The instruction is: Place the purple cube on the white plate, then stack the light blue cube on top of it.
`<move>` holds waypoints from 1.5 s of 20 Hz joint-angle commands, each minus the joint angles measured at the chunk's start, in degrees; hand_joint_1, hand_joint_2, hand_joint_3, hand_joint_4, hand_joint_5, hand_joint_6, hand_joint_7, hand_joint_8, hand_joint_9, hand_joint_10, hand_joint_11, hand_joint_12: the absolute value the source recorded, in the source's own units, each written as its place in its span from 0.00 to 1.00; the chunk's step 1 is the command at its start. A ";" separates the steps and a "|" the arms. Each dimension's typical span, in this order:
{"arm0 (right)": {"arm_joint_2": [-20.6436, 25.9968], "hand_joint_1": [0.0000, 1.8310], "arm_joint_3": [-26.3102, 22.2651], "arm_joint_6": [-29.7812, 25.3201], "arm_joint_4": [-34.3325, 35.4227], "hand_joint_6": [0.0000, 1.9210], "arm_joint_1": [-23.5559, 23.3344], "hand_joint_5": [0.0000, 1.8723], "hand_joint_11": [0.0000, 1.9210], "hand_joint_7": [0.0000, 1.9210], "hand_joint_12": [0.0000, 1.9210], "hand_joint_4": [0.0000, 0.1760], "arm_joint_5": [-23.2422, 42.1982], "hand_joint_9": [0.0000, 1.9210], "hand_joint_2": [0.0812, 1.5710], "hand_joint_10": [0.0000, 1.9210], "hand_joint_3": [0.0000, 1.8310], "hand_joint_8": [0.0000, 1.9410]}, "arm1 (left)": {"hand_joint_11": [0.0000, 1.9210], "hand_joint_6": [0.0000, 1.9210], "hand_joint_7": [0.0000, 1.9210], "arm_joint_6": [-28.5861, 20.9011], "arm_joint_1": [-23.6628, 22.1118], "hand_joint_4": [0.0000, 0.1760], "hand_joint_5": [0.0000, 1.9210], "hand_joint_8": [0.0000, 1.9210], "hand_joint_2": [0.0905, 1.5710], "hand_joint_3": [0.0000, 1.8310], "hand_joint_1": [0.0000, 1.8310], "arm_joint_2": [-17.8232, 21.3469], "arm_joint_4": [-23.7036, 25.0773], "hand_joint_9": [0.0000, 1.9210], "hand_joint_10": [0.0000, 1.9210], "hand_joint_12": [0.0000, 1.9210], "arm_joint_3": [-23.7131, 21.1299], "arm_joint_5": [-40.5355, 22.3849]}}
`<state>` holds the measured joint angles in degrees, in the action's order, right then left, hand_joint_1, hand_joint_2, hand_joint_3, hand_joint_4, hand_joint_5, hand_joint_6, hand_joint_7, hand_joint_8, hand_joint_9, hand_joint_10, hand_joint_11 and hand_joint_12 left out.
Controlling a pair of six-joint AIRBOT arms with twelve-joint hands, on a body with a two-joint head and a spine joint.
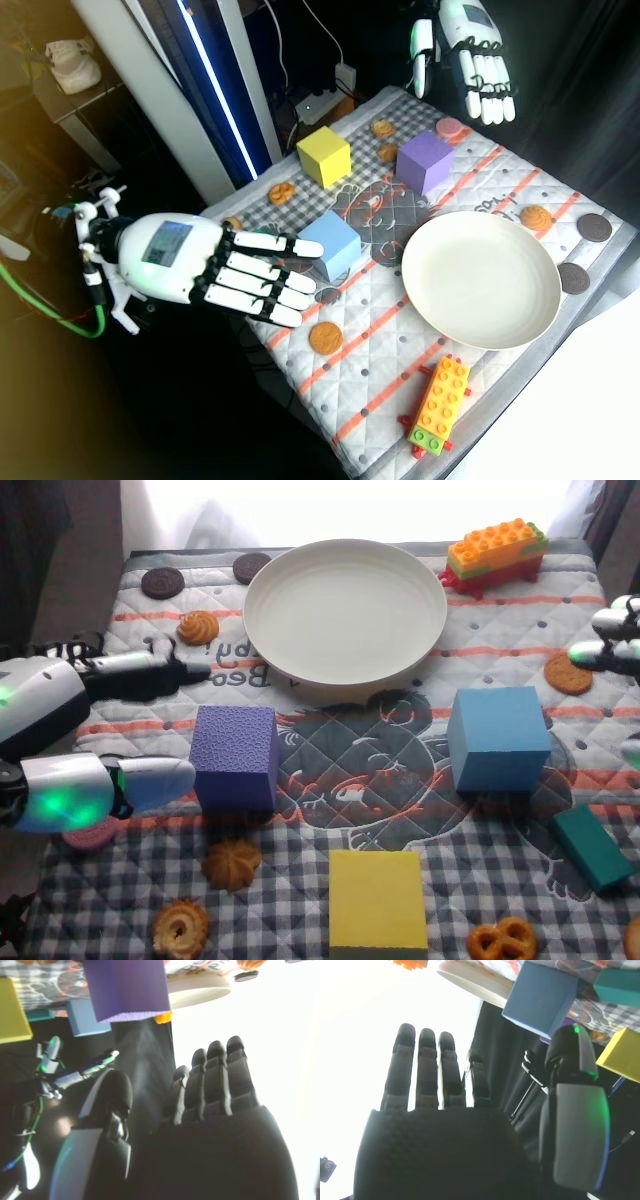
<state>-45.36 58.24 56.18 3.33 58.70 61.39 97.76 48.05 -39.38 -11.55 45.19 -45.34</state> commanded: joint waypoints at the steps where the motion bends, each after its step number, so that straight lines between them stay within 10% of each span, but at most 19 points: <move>1: 0.16 0.12 0.37 0.02 1.00 0.00 -0.86 0.24 0.11 0.17 0.27 0.51 6.65 0.16 0.83 0.00 0.00 0.00 | 0.00 0.00 0.22 -0.09 -1.29 0.69 0.19 0.00 0.69 0.00 0.20 -0.38 0.23 0.27 0.00 0.48 0.49 -6.00; 4: 0.16 0.16 0.40 0.02 0.76 0.00 -0.99 0.25 0.11 0.17 0.26 0.47 6.56 0.16 0.83 0.00 0.00 0.00 | 0.00 0.00 0.22 0.40 -3.83 0.67 0.18 0.00 0.65 0.00 0.23 -2.04 1.00 0.26 0.00 0.48 1.95 -3.47; 7: 0.17 0.13 0.39 0.02 0.49 0.00 -1.14 0.24 0.11 0.16 0.25 0.63 6.56 0.17 0.83 0.00 0.00 0.00 | 0.00 0.00 0.09 9.86 -8.00 0.99 0.05 0.00 0.56 0.00 0.32 -4.72 0.97 0.16 0.00 0.36 2.61 1.95; 11: 0.18 0.24 0.30 -0.11 0.21 0.00 -1.18 0.24 0.11 0.17 0.26 0.68 6.56 0.16 0.82 0.00 0.00 0.00 | 0.00 0.00 0.12 13.62 -10.75 1.00 0.02 0.00 0.51 0.00 0.34 -6.51 0.71 0.21 0.01 0.27 3.40 5.73; 14: 0.18 0.26 0.23 -0.21 0.19 0.00 -1.18 0.25 0.10 0.17 0.26 0.63 6.56 0.15 0.81 0.00 0.00 0.00 | 0.00 0.00 0.15 13.62 -10.96 0.98 0.08 0.00 0.51 0.00 0.36 -6.74 -0.40 0.25 0.01 0.43 4.33 6.74; 20: 0.09 0.26 0.11 -0.22 0.19 0.00 -1.14 0.26 0.08 0.18 0.31 0.56 6.56 0.16 0.81 0.00 0.00 0.00 | 0.00 0.01 0.26 13.61 -13.00 0.40 0.23 0.01 0.52 0.00 0.42 -9.62 -2.21 0.29 0.02 0.61 7.43 9.55; 22: 0.08 0.25 0.10 -0.22 0.18 0.00 -1.14 0.26 0.07 0.17 0.30 0.62 6.56 0.16 0.82 0.00 0.00 0.00 | 0.17 0.01 0.42 13.61 -13.05 0.28 0.36 0.03 0.53 0.00 0.50 -10.23 -2.22 0.43 0.09 0.67 7.77 9.68; 23: 0.08 0.25 0.11 -0.22 0.18 0.00 -1.14 0.26 0.07 0.17 0.30 0.58 6.56 0.15 0.82 0.00 0.00 0.00 | 0.30 0.32 0.55 13.61 -13.11 0.81 0.53 0.06 0.62 0.01 0.56 -10.32 -2.32 0.52 0.15 0.62 7.87 9.72; 24: 0.08 0.25 0.11 -0.22 0.18 0.00 -1.14 0.26 0.07 0.17 0.30 0.54 6.56 0.15 0.82 0.00 0.00 0.00 | 0.40 0.39 0.58 13.61 -13.11 0.00 0.53 0.38 0.65 0.01 0.66 -10.33 -2.52 0.57 0.24 0.66 7.90 9.64; 25: 0.08 0.27 0.10 -0.22 0.18 0.00 -1.14 0.26 0.07 0.17 0.31 0.50 6.56 0.16 0.82 0.00 0.00 0.00 | 0.49 0.40 0.54 13.60 -13.14 0.00 0.57 0.46 0.65 0.00 0.63 -10.33 -2.73 0.54 0.57 0.82 7.96 9.54; 27: 0.04 0.26 0.08 -0.22 0.18 0.00 -1.07 0.26 0.08 0.17 0.31 0.53 6.56 0.16 0.82 0.00 0.00 0.00 | 0.55 0.45 0.46 13.60 -13.25 0.00 0.56 0.75 0.66 0.00 0.62 -10.48 -3.55 0.51 0.90 0.99 8.12 8.52; 30: 0.03 0.26 0.06 -0.22 0.19 0.00 -1.04 0.26 0.08 0.17 0.32 0.49 6.56 0.17 0.82 0.01 0.00 0.00 | 0.46 0.47 0.45 13.59 -14.29 0.00 0.54 0.74 0.67 0.00 0.64 -10.79 -4.43 0.48 0.81 0.92 8.54 5.42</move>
<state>-45.36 58.22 56.03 2.42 58.26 61.25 111.37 34.26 -50.28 -16.12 53.67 -32.29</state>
